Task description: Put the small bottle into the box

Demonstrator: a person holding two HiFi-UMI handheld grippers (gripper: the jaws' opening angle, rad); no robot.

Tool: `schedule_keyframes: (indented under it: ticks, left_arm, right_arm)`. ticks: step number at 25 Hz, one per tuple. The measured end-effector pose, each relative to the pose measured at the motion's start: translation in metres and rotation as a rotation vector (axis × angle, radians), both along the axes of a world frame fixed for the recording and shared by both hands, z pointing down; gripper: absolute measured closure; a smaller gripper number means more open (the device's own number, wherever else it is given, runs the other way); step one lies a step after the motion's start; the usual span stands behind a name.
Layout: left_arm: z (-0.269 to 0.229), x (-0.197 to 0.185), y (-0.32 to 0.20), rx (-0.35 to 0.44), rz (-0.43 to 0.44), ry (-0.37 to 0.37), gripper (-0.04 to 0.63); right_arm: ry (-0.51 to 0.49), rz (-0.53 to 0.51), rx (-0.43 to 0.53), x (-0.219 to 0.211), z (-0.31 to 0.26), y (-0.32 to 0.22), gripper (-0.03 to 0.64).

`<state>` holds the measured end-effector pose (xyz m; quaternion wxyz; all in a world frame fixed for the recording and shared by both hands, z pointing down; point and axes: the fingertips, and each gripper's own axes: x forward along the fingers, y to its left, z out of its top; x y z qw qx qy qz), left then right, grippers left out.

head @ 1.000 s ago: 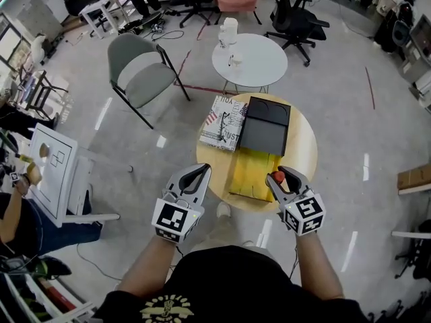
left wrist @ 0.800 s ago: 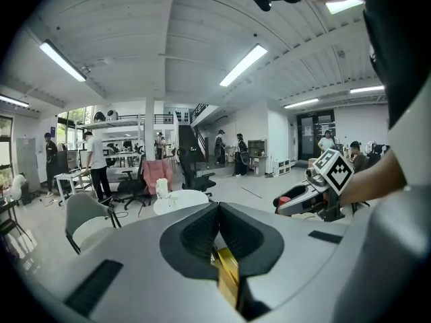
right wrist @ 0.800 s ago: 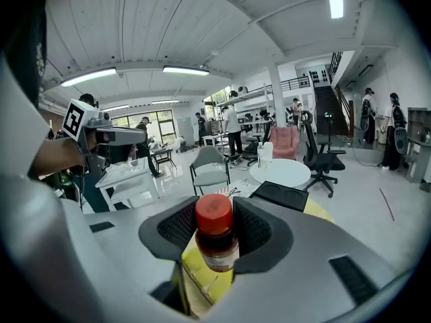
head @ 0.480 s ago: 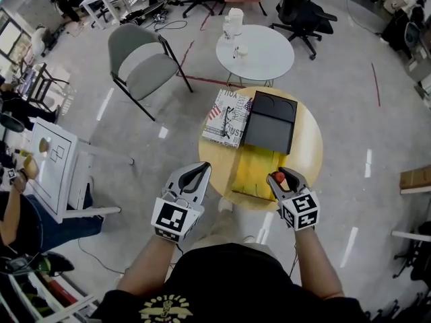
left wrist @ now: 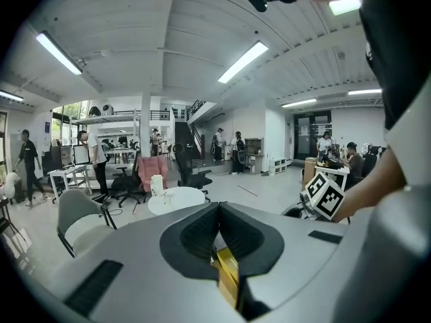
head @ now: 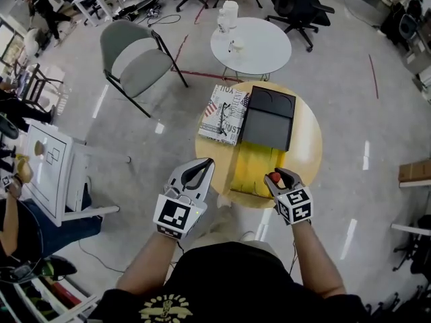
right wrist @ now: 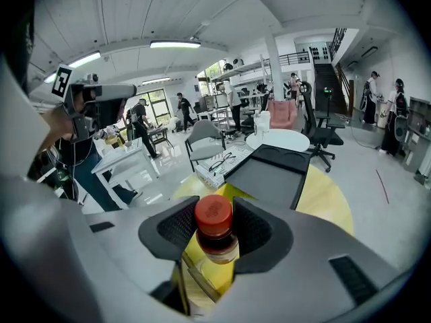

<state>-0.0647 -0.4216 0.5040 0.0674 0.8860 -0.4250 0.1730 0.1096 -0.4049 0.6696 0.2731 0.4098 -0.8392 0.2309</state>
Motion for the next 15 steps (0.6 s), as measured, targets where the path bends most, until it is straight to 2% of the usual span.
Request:
schedule_keyframes:
  ticks: [15]
  left_arm:
    - [0.012, 0.006, -0.02, -0.025, 0.043, -0.004, 0.578]
  right_arm:
    - [0.053, -0.003, -0.102, -0.004, 0.062, -0.007, 0.447]
